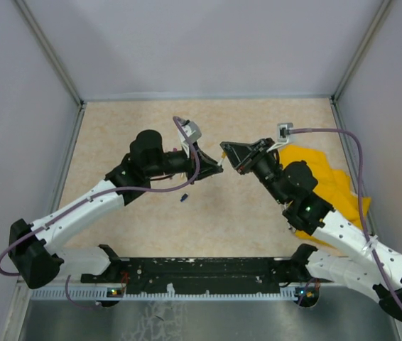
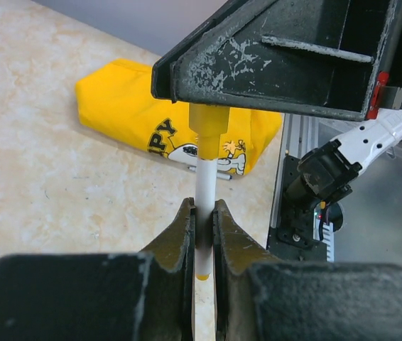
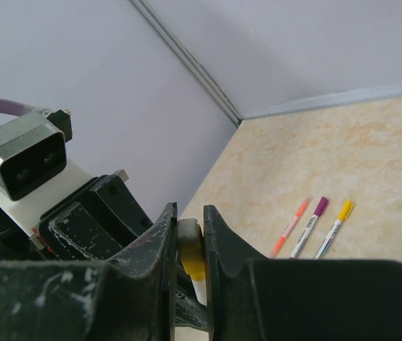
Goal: Insert the pens into the pen caps
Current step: Press the pen cap onto the pen.
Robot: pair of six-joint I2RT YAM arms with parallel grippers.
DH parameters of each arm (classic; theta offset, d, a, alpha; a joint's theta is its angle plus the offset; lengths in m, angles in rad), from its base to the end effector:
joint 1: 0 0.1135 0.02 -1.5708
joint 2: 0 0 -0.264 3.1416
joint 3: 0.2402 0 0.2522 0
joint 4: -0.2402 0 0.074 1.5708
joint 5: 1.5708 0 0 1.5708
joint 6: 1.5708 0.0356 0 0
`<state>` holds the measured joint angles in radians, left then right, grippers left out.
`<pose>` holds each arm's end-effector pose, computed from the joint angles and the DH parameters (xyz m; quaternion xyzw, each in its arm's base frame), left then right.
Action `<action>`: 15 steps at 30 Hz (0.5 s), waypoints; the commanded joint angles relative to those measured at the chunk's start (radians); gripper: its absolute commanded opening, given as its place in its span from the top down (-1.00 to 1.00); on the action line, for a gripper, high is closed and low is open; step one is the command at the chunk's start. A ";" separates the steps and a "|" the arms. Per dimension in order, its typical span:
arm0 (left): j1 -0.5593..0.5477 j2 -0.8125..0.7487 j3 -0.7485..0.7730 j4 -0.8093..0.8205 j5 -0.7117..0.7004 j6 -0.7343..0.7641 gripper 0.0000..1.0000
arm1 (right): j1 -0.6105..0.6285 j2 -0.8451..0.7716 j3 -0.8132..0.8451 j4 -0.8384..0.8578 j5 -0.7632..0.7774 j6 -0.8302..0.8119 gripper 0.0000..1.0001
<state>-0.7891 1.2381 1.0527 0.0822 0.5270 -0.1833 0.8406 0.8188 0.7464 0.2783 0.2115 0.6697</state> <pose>0.1915 -0.2183 0.3660 0.3804 0.6323 -0.4731 0.4813 0.1355 0.1402 0.3707 0.0281 0.6319 0.4804 0.6076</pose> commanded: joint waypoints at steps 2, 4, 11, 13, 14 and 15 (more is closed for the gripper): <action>0.027 -0.019 0.063 0.189 -0.072 0.024 1.00 | -0.004 0.005 0.099 -0.185 -0.143 -0.086 0.79; 0.028 -0.017 0.061 0.180 -0.068 0.028 1.00 | -0.006 0.002 0.124 -0.186 -0.130 -0.104 0.69; 0.027 -0.019 0.035 0.117 -0.091 0.038 1.00 | -0.006 -0.064 0.095 -0.149 -0.097 -0.153 0.36; 0.028 -0.024 0.016 0.103 -0.113 0.033 1.00 | -0.006 -0.098 0.046 -0.124 -0.081 -0.163 0.30; 0.028 -0.026 0.009 0.091 -0.127 0.032 1.00 | -0.005 -0.117 0.020 -0.114 -0.073 -0.164 0.28; 0.028 -0.026 0.004 0.080 -0.145 0.028 1.00 | -0.005 -0.136 -0.006 -0.108 -0.065 -0.165 0.27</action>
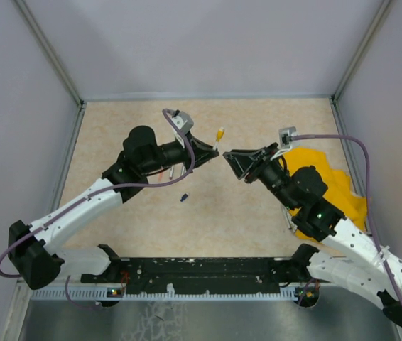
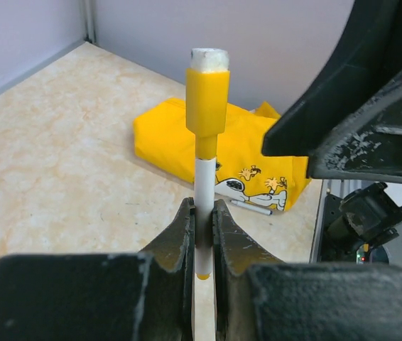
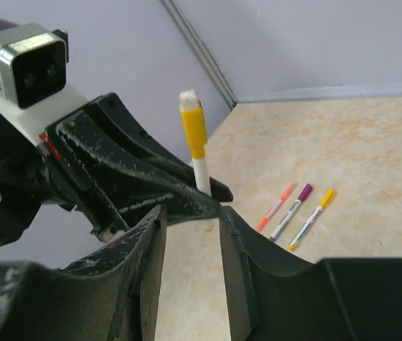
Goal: Insert the pens into the pen caps
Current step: Press the pen cap onto the pen, then place the pen at the center of the board.
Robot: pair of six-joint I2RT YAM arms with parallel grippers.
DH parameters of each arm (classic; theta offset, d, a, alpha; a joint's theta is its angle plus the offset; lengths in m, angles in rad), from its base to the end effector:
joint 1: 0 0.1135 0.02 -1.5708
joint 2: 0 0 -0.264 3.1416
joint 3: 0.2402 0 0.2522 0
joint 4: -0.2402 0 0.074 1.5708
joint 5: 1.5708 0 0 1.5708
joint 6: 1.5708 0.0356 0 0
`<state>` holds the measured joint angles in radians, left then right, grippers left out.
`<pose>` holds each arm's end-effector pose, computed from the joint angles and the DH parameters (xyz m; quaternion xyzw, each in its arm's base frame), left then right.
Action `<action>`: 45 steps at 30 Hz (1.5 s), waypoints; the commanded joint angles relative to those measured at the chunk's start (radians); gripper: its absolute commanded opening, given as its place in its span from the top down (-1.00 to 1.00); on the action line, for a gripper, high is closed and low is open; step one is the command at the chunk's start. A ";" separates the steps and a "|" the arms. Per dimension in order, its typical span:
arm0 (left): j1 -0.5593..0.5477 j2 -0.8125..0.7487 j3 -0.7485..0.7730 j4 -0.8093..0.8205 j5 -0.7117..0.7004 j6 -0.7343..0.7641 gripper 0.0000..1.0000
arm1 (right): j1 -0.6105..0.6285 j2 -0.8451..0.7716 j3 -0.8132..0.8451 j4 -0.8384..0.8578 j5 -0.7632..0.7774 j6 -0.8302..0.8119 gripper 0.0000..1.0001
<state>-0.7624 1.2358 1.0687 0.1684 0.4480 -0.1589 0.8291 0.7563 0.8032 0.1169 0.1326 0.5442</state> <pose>0.1997 -0.2120 0.3814 0.3548 0.6111 -0.4473 0.5482 0.1235 0.1278 0.3839 -0.0416 0.6461 0.4492 0.6156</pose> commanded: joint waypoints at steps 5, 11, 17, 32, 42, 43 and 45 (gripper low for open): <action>0.002 0.010 -0.015 -0.075 -0.166 -0.022 1.00 | 0.005 -0.159 -0.184 -0.022 0.104 -0.009 0.27; 0.002 0.116 0.034 -0.210 -0.298 -0.072 1.00 | 0.006 -0.231 -0.299 -0.135 0.173 0.085 0.27; 0.002 0.240 0.097 -0.319 -0.432 -0.128 1.00 | 0.007 -0.221 -0.344 -0.244 0.229 0.210 0.25; 0.005 0.537 0.295 -0.569 -0.762 -0.265 1.00 | 0.006 -0.196 -0.346 -0.336 0.277 0.211 0.25; 0.039 0.680 0.363 -0.626 -0.752 -0.307 1.00 | 0.006 -0.168 -0.348 -0.346 0.272 0.228 0.25; 0.043 0.691 0.368 -0.631 -0.748 -0.310 1.00 | 0.005 -0.165 -0.348 -0.347 0.272 0.227 0.25; 0.050 0.706 0.368 -0.634 -0.742 -0.319 1.00 | 0.005 -0.162 -0.347 -0.347 0.269 0.227 0.25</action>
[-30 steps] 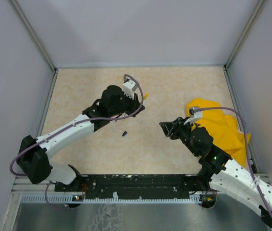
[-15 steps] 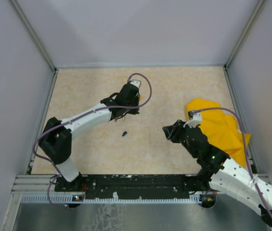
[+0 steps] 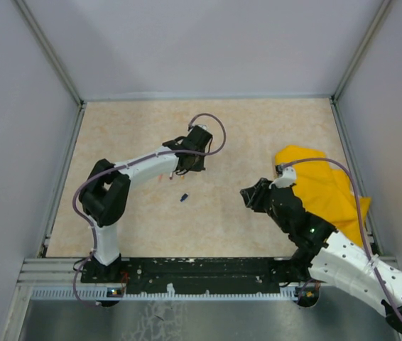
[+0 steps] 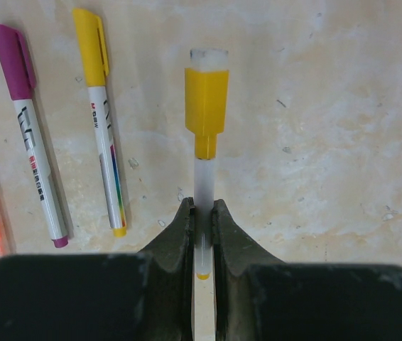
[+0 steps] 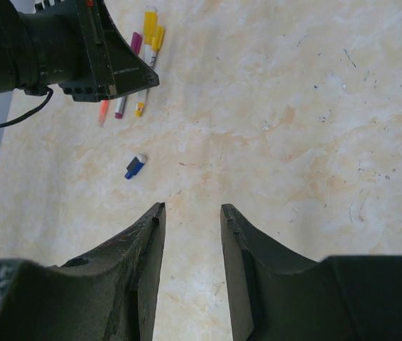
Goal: Insert the pens into the pen caps
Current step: Place the pen at the center of the board.
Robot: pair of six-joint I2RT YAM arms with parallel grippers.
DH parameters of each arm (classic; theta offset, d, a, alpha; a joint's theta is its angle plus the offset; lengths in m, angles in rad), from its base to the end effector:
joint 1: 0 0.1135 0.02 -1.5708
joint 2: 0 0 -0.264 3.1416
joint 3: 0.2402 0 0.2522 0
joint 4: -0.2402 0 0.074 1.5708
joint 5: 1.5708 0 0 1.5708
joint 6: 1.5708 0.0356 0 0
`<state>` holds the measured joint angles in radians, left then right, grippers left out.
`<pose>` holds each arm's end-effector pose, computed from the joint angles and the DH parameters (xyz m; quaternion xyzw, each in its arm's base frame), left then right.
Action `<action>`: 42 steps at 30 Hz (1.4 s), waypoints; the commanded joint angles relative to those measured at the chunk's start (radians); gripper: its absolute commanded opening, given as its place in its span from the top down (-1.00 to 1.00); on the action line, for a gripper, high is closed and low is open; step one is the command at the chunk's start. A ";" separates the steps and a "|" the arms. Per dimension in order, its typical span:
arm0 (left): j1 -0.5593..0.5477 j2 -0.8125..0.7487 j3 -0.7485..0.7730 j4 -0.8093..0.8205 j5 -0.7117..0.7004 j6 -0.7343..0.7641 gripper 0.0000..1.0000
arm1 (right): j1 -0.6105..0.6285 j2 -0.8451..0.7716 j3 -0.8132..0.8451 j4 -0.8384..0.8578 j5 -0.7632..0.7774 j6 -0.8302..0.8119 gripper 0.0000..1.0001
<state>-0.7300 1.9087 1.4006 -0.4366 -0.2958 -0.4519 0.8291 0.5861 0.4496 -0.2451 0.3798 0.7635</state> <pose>0.3155 -0.2684 0.2083 0.0855 0.9382 -0.0533 0.3311 0.1112 0.1019 0.2458 0.0790 0.8165 0.2838 0.4965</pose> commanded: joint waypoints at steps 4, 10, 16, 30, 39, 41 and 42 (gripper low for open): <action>0.028 0.042 0.022 -0.008 0.025 -0.034 1.00 | 0.005 0.019 0.006 0.016 0.019 0.008 0.25; 0.042 0.079 0.038 -0.005 0.052 -0.034 0.96 | 0.005 0.036 0.005 0.025 0.014 0.008 0.25; 0.056 0.113 0.046 -0.005 0.066 -0.037 0.90 | 0.006 0.049 0.003 0.028 0.010 0.007 0.25; 0.069 0.118 0.035 -0.005 0.073 -0.040 0.53 | 0.005 0.052 0.004 0.002 0.029 0.016 0.26; 0.070 0.069 0.025 -0.001 0.076 -0.028 0.39 | 0.005 0.095 0.051 -0.064 0.066 0.008 0.25; 0.072 0.044 0.015 0.021 0.099 0.003 0.34 | 0.006 0.110 0.074 -0.089 0.076 0.000 0.24; 0.072 0.033 0.011 0.033 0.109 0.023 0.32 | 0.006 0.118 0.085 -0.098 0.082 -0.005 0.24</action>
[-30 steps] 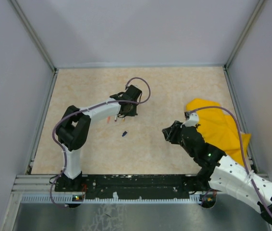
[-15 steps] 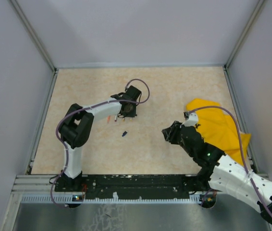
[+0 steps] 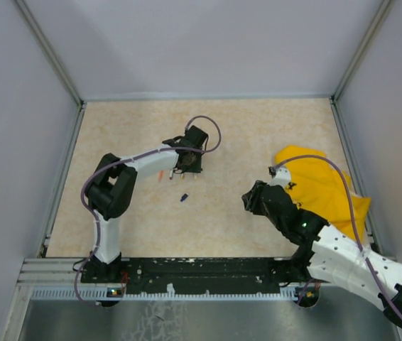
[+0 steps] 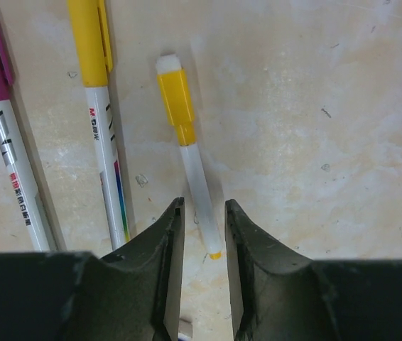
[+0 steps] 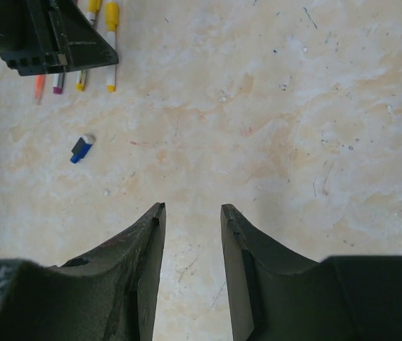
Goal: Insert the pens into the pen caps
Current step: Place the pen at the center of the board.
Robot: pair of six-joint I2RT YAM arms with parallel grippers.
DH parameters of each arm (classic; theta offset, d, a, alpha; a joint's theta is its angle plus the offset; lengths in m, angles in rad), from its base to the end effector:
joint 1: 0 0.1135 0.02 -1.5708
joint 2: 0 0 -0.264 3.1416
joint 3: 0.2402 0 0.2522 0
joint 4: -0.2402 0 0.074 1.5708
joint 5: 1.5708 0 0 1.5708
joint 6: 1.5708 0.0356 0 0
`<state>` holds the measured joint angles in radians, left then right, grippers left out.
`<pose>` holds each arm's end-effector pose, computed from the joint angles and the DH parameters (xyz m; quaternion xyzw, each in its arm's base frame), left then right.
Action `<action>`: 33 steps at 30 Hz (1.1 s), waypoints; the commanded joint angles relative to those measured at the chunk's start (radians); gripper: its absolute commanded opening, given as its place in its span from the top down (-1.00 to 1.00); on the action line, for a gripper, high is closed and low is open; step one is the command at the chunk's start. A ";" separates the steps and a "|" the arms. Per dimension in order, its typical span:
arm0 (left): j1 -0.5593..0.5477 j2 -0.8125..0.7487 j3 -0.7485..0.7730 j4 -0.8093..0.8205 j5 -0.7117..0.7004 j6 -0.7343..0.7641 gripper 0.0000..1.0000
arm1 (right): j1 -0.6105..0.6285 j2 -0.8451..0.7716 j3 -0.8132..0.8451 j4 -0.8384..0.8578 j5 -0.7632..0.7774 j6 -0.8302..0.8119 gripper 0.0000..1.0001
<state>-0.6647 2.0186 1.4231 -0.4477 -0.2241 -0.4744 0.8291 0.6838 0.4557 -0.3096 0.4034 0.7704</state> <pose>0.3398 -0.2562 0.1698 0.0621 0.9578 -0.0488 0.2764 0.1179 0.1080 0.2287 0.0739 0.8544 0.2256 0.4621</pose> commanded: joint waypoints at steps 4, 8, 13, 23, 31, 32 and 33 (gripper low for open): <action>0.007 -0.138 -0.020 0.073 0.059 0.122 0.29 | 0.006 0.079 0.135 -0.112 0.076 -0.034 0.23; 0.007 -0.214 -0.042 0.106 0.082 0.197 0.28 | -0.003 0.169 0.217 -0.220 0.090 -0.064 0.21; 0.007 -0.292 -0.084 0.138 0.092 0.252 0.26 | -0.047 0.290 0.300 -0.348 0.081 -0.073 0.18; 0.007 -0.372 -0.115 0.147 0.135 0.273 0.25 | -0.203 0.334 0.269 -0.471 -0.026 0.001 0.02; 0.007 -0.396 -0.108 0.142 0.158 0.294 0.24 | -0.400 0.353 0.201 -0.463 -0.144 0.004 0.00; 0.007 -0.392 -0.110 0.142 0.159 0.294 0.24 | -0.410 0.355 0.198 -0.462 -0.145 0.004 -0.01; 0.007 -0.390 -0.109 0.141 0.162 0.295 0.24 | -0.416 0.360 0.200 -0.461 -0.144 0.004 -0.01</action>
<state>-0.6647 1.6505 1.3125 -0.3202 -0.0860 -0.2016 0.4522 1.0328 0.6601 -0.7723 0.3035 0.7719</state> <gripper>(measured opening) 0.380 0.502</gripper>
